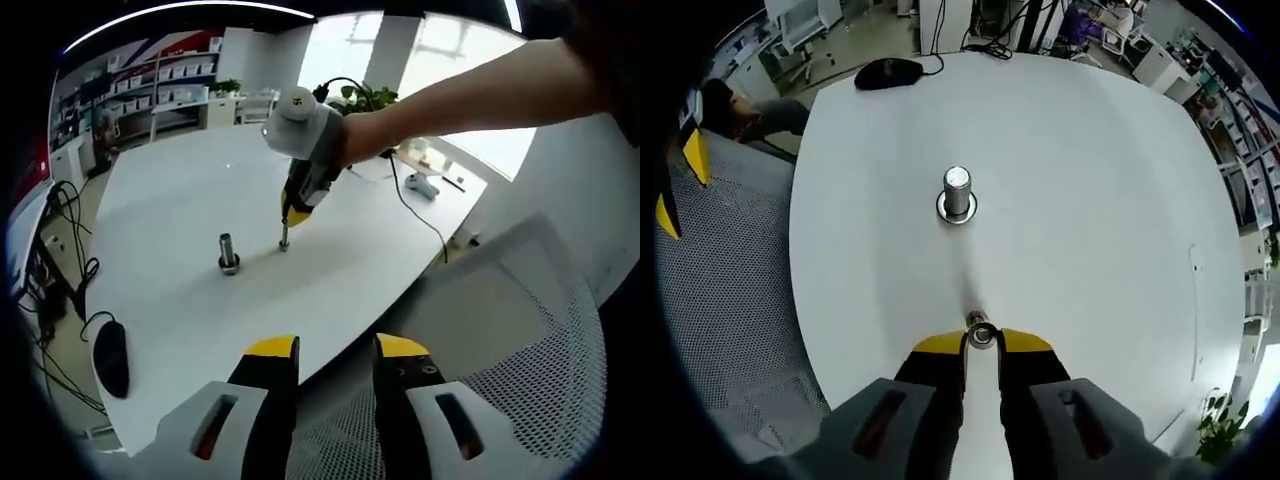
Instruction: Place the washer onto the threaded stud by aligning its center hole with the stud, sliding it down to the base, and recovering from edge contact or off-axis alignment until the washer reaches the visible bottom stop.
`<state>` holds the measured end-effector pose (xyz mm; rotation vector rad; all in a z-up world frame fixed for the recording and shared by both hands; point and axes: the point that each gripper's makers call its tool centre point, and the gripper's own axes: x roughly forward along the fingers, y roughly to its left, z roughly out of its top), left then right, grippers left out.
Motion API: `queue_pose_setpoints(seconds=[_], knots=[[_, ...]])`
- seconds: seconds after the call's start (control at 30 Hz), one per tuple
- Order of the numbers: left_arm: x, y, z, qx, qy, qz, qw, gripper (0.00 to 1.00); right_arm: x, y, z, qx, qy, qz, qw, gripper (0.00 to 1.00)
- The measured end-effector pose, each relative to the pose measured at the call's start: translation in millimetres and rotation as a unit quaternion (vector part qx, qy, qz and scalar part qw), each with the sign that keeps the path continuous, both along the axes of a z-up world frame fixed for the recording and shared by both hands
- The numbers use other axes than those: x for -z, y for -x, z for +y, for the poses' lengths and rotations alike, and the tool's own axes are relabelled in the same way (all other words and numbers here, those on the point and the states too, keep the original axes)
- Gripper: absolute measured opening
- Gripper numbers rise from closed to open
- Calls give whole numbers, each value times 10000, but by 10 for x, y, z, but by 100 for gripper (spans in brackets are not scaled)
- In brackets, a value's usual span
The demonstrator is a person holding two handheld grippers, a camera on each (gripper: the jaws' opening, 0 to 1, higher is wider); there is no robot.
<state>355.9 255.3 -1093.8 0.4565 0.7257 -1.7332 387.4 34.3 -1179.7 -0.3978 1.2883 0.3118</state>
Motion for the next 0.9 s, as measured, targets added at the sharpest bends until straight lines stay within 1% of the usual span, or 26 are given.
queue_pose_setpoints(seconds=[0.07,0.17,0.2,0.23,0.27,0.37,0.4,0.43,0.47,0.5,0.6,0.7,0.8,0.87,0.9], knots=[[-34,16,6,4,-3,3,10000,27,1,-13,25,-15,0,11,10000,14],[-14,13,3,3,-3,10,10000,27,39,-19,13,-32,-12,33,10000,14],[-17,15,3,4,-2,11,10000,27,118,-31,-55,-31,-19,68,10000,14],[-30,17,7,7,-6,12,10000,27,130,-32,-62,-33,-16,75,10000,14],[-32,20,11,11,-13,10,10000,27,108,-27,-16,-53,-20,96,9999,14],[-20,15,15,5,-26,10,10000,27,127,-4,31,-18,-41,170,9998,14],[-22,15,15,0,-28,11,10000,27,260,-15,-72,14,-61,202,9998,14],[-17,11,15,-7,-29,14,10000,27,295,-8,-84,28,-58,236,9997,14],[-10,5,16,-13,-32,14,10000,27,271,-12,-39,-7,-40,237,9997,14],[-12,9,14,-10,-38,13,10000,27,286,-11,-23,-21,-14,247,9997,14],[-11,19,21,5,-61,11,10000,27,443,4,-87,90,-29,334,9994,14],[-18,26,22,16,-69,14,10000,27,472,-28,-97,158,4,362,9992,15],[-14,30,23,20,-75,15,10000,27,524,-25,-94,248,-45,379,9990,15],[-7,27,27,19,-82,14,10000,27,544,7,-100,263,-71,373,9989,17],[-1,21,32,14,-88,13,10000,27,546,24,-89,241,-70,356,9991,19]])
